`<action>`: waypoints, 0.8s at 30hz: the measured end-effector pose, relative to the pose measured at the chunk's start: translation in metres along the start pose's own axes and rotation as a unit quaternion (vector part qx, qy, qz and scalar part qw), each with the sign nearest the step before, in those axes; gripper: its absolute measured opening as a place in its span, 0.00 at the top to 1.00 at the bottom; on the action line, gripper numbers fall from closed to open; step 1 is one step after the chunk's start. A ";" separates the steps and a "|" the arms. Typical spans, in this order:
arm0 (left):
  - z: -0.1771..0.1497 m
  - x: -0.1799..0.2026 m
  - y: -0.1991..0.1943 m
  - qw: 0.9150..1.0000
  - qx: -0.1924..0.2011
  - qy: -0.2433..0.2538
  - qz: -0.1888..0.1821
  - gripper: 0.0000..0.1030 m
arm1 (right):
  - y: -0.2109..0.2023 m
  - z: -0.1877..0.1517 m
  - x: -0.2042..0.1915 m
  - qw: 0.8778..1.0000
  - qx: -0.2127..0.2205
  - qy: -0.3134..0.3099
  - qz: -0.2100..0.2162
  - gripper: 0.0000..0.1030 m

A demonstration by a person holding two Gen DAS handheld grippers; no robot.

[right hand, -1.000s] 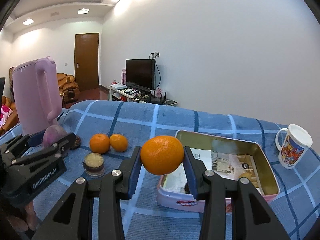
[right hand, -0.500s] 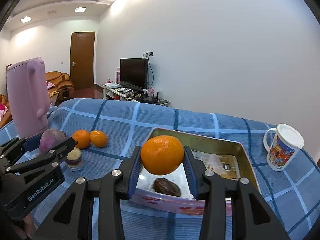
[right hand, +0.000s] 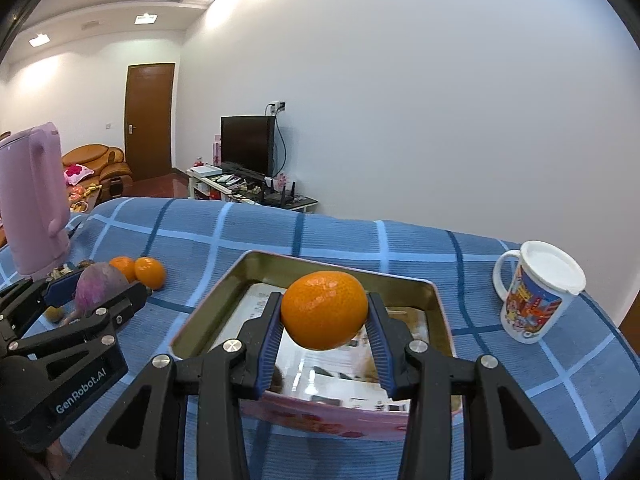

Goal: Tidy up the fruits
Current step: 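Carry the radish with the left tool while the right tool carries the orange over the tin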

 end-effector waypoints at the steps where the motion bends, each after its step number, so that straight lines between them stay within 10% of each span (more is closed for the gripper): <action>1: 0.000 0.002 0.001 1.000 0.000 0.001 -0.001 0.46 | 0.000 0.000 0.002 1.000 0.000 0.001 -0.001 0.58; 24: 0.012 0.057 0.016 1.000 -0.005 0.022 -0.014 0.46 | 0.018 0.000 0.058 0.999 -0.022 0.043 -0.012 0.58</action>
Point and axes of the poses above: each gripper's, at about its wrist camera, not at the fingertips, and y roughly the way its jaws point, x to its right, z to its top, the point moved 3 cm from there along y, roughly the way its jaws point, and after that the axes turned 11 degrees about -x, right-handed, at the moved point
